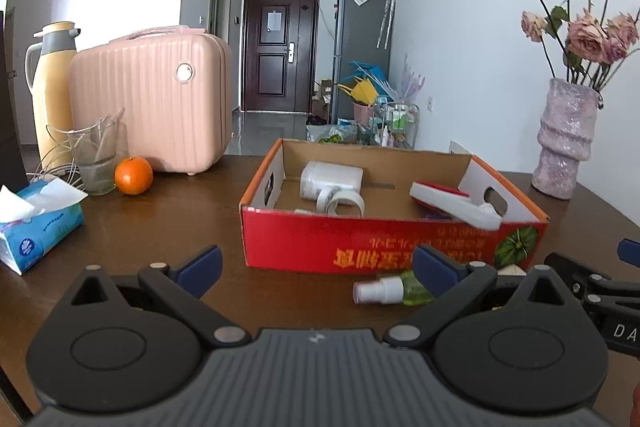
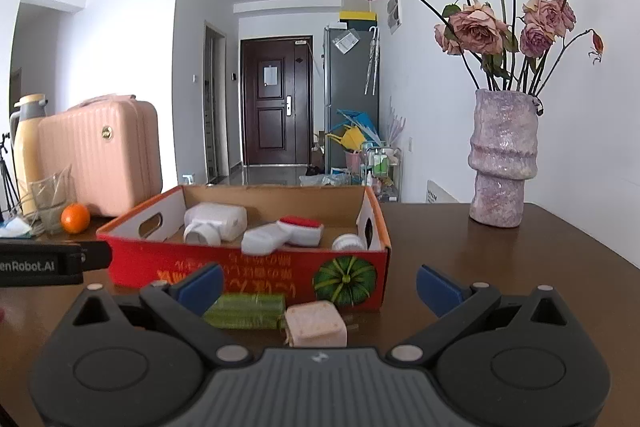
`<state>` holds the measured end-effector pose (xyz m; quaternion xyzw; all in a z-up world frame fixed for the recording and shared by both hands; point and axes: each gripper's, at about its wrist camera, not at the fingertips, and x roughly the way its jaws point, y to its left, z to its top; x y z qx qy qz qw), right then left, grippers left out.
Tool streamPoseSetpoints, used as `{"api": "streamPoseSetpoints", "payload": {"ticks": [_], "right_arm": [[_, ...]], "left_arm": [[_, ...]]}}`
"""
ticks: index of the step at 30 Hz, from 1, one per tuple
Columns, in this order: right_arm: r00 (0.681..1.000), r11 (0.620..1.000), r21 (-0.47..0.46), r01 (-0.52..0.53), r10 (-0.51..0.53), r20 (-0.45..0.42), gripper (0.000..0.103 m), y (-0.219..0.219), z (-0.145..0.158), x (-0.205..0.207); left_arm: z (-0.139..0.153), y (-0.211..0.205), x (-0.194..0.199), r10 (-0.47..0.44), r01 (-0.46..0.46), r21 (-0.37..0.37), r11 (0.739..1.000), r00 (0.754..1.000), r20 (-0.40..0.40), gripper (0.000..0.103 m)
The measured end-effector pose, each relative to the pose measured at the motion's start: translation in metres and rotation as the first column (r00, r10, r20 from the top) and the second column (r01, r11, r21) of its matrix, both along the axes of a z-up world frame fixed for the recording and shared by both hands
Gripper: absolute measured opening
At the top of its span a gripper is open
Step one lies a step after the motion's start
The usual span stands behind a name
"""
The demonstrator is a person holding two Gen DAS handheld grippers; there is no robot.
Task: Organize rigid objects
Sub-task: 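Withdraw both tools from the box back over the table items, then move the right tool to the cream square plug and close on it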
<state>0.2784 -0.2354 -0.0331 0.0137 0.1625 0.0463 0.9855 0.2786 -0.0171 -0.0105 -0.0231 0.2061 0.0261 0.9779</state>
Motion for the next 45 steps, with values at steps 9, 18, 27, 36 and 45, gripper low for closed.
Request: {"api": "streamPoseSetpoints", "payload": {"ticks": [9, 18, 27, 36, 45], "right_arm": [[0.999, 1.000, 0.005, 0.003, -0.003, -0.033, 0.103, -0.003, -0.007, -0.015], [0.996, 1.000, 0.000, -0.021, 0.021, -0.091, 0.103, -0.003, -0.014, -0.006], [0.984, 0.997, -0.054, -0.060, 0.050, -0.171, 0.102, -0.002, -0.028, 0.028], [0.970, 0.994, -0.063, -0.086, 0.069, -0.235, 0.096, 0.000, -0.038, 0.070], [0.951, 0.990, -0.072, -0.124, 0.098, -0.292, 0.085, 0.006, -0.047, 0.094]], "left_arm": [[-0.007, 0.002, -0.020, -0.019, 0.018, -0.002, 1.000, 0.999, -0.038, 0.103], [-0.010, 0.007, -0.018, -0.007, 0.006, -0.018, 1.000, 0.998, -0.063, 0.103], [-0.014, 0.011, -0.008, -0.005, 0.001, -0.036, 0.999, 0.995, -0.099, 0.103], [-0.017, 0.015, -0.001, 0.001, -0.006, -0.043, 0.999, 0.993, -0.116, 0.103], [-0.018, 0.018, 0.007, 0.003, -0.010, -0.053, 0.999, 0.992, -0.129, 0.103]]}}
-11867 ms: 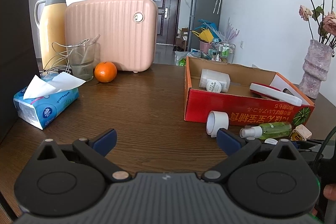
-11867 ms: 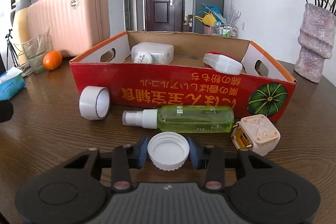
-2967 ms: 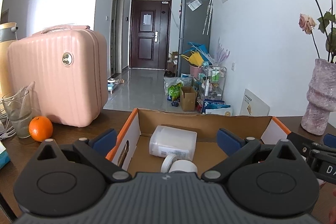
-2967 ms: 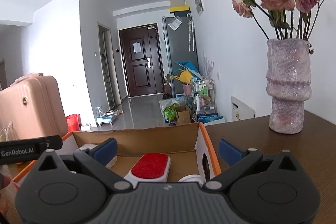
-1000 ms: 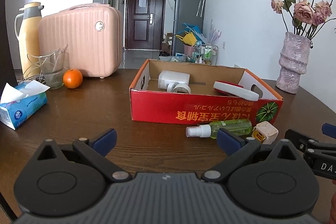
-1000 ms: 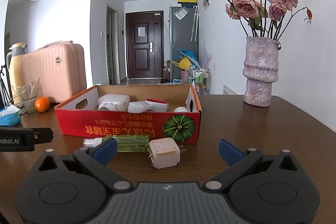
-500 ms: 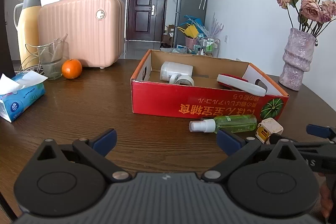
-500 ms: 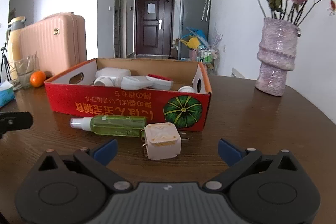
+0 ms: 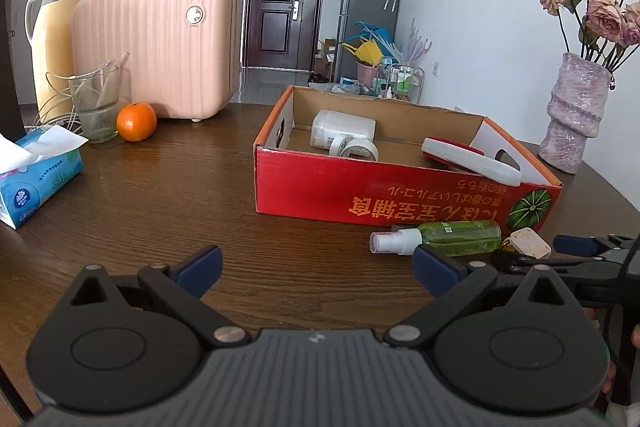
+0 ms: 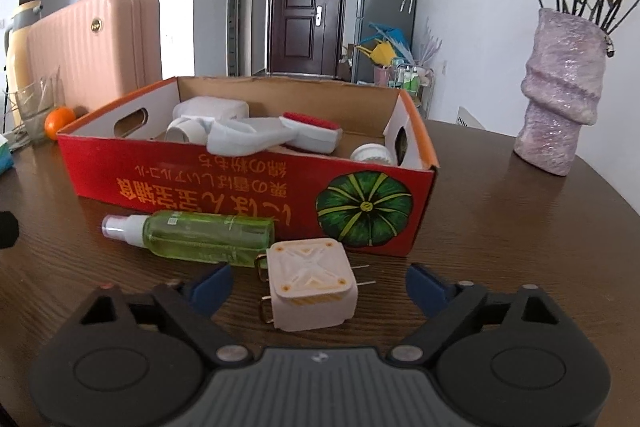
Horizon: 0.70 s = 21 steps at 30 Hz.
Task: Organize rigid objects
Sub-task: 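Move the right tool to the cream square plug and close on it, then lift the cream plug with the right tool while the left tool approaches the green spray bottle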
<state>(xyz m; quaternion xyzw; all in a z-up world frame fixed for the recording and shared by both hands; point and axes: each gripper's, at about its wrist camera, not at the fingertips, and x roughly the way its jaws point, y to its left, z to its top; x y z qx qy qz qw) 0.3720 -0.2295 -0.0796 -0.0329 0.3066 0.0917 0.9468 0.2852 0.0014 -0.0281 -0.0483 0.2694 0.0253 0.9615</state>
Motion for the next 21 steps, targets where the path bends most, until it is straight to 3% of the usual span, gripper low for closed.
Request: {"api": "streamPoseSetpoints", "payload": {"ticks": [4, 6, 19, 21], "right_arm": [[1.000, 1.000, 0.001, 0.002, -0.002, -0.026, 0.082, 0.000, -0.004, 0.005], [0.999, 1.000, 0.014, -0.006, 0.007, -0.036, 0.068, -0.001, -0.005, 0.006], [0.999, 0.999, 0.030, 0.012, -0.013, 0.031, 0.066, -0.003, 0.001, -0.010], [0.999, 0.999, 0.043, 0.018, -0.020, 0.044, 0.058, -0.006, 0.005, -0.015]], "left_arm": [[0.000, 0.000, 0.001, -0.002, 0.002, 0.000, 1.000, 1.000, -0.003, 0.103], [-0.001, 0.000, 0.001, -0.002, 0.002, 0.001, 1.000, 1.000, -0.002, 0.103], [-0.002, -0.002, 0.001, 0.002, -0.002, 0.008, 1.000, 1.000, 0.002, 0.103], [-0.002, -0.001, 0.001, 0.003, -0.003, 0.008, 1.000, 1.000, 0.001, 0.103]]}}
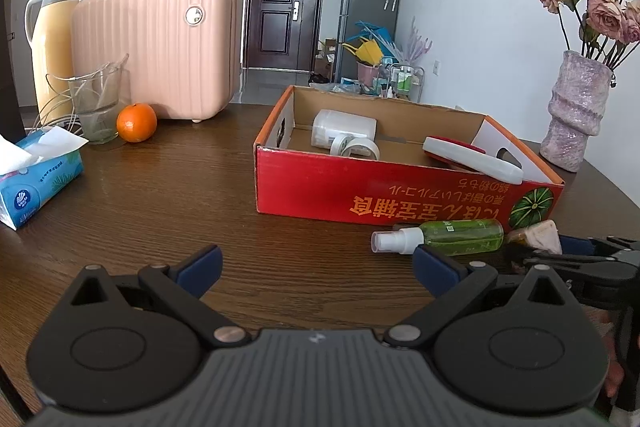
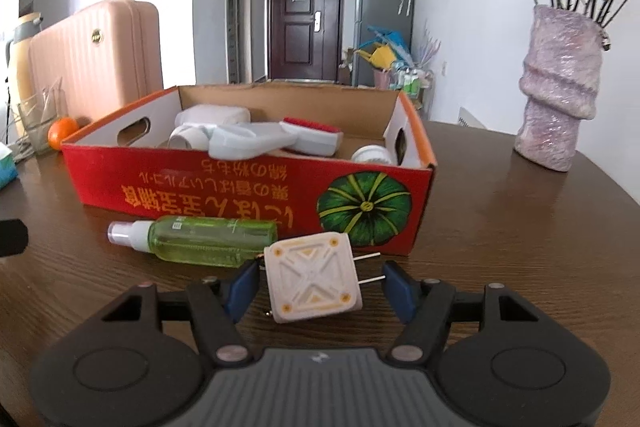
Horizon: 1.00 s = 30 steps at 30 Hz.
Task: Organize rigid objects
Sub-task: 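Lift the cream plug with the right tool while the left tool approaches the green spray bottle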
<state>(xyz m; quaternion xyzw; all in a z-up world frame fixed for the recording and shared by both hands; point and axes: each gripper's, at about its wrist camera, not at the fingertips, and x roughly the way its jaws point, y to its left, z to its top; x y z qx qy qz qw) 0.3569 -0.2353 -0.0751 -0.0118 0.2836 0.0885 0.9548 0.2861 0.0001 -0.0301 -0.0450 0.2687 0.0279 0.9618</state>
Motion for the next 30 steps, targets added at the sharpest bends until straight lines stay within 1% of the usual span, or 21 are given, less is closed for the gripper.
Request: {"api": "streamPoseSetpoints", "payload": {"ticks": [5, 16, 25, 30], "right_arm": [[0.999, 0.999, 0.035, 0.002, -0.003, 0.037, 0.058, -0.006, 0.009, -0.017], [0.992, 0.996, 0.081, 0.025, -0.034, 0.120, 0.058, -0.020, 0.027, -0.054], [0.986, 0.991, 0.123, 0.058, -0.076, 0.148, 0.058, -0.037, 0.034, -0.073], [0.984, 0.987, 0.139, 0.076, -0.097, 0.148, 0.058, -0.044, 0.035, -0.076]], "left_arm": [[-0.001, 0.000, 0.000, 0.002, -0.002, 0.006, 1.000, 1.000, -0.001, 0.103], [-0.003, -0.002, 0.000, 0.005, -0.005, 0.018, 1.000, 1.000, 0.000, 0.103], [-0.004, -0.010, 0.003, -0.029, 0.029, 0.031, 0.999, 1.000, -0.012, 0.103], [-0.002, -0.019, 0.013, -0.057, 0.058, 0.043, 0.997, 0.998, -0.016, 0.103]]}}
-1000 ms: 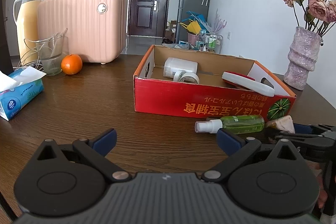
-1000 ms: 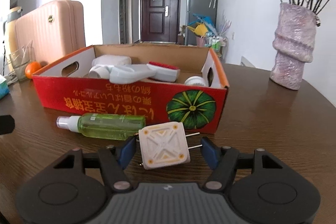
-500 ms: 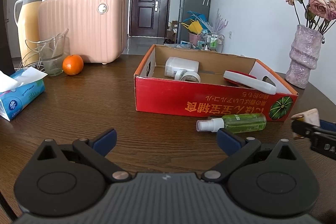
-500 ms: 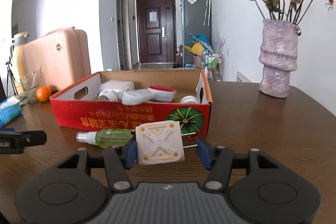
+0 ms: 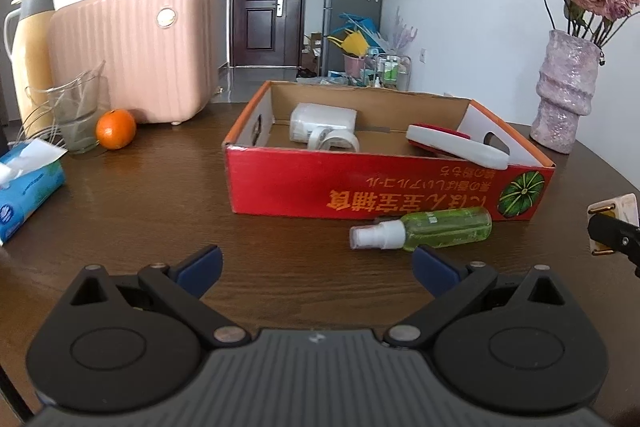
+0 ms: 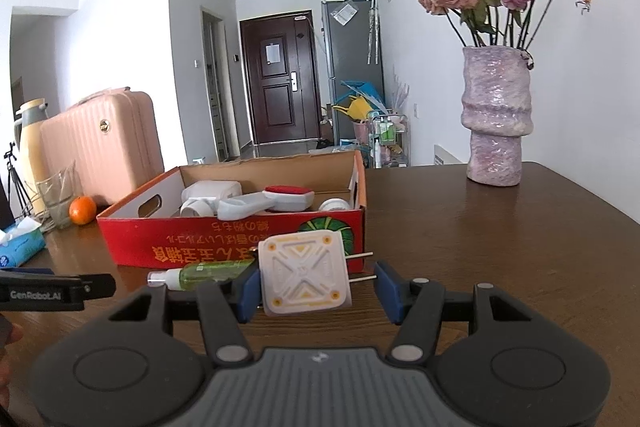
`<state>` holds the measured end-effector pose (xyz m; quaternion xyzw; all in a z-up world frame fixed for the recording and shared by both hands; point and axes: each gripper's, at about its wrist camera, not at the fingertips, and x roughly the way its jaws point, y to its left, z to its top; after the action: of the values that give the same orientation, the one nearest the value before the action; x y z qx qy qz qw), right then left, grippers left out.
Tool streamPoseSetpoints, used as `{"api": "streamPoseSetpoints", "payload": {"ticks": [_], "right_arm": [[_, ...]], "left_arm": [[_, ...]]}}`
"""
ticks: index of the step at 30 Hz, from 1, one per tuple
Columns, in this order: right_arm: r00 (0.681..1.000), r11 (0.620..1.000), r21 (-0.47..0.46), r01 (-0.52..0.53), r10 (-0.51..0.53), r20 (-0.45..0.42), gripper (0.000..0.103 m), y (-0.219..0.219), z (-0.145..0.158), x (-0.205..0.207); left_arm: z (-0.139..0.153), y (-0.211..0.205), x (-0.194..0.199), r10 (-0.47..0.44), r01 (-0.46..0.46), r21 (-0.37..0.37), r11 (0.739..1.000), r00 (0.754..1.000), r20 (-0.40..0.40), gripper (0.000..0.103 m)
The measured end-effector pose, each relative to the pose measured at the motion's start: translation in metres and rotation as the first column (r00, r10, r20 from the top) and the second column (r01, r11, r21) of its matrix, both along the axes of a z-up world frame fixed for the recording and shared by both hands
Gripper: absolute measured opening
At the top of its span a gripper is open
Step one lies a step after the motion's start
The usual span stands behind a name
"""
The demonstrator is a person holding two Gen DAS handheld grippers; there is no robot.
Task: Organize rigid objects
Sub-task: 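Lift the cream plug with the right tool while the left tool approaches the green spray bottle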
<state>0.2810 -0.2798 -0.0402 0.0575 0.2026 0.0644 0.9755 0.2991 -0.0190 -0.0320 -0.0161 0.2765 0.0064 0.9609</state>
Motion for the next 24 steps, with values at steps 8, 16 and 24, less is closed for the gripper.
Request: {"api": "streamPoseSetpoints", "payload": {"ticks": [8, 16, 24], "right_arm": [[0.999, 0.999, 0.026, 0.038, -0.038, -0.005, 0.058, -0.012, 0.000, -0.001], [0.998, 0.998, 0.033, 0.051, -0.050, -0.030, 0.058, -0.015, -0.004, 0.005], [0.997, 0.998, 0.026, 0.059, -0.057, -0.054, 0.058, -0.014, -0.010, 0.011]], "left_arm": [[-0.003, -0.029, 0.035, -0.142, 0.142, 0.061, 0.988, 0.990, -0.005, 0.103], [-0.013, -0.050, 0.063, -0.250, 0.251, 0.094, 0.963, 0.968, -0.021, 0.103], [-0.022, -0.054, 0.081, -0.348, 0.353, 0.054, 0.934, 0.934, -0.084, 0.099]]}}
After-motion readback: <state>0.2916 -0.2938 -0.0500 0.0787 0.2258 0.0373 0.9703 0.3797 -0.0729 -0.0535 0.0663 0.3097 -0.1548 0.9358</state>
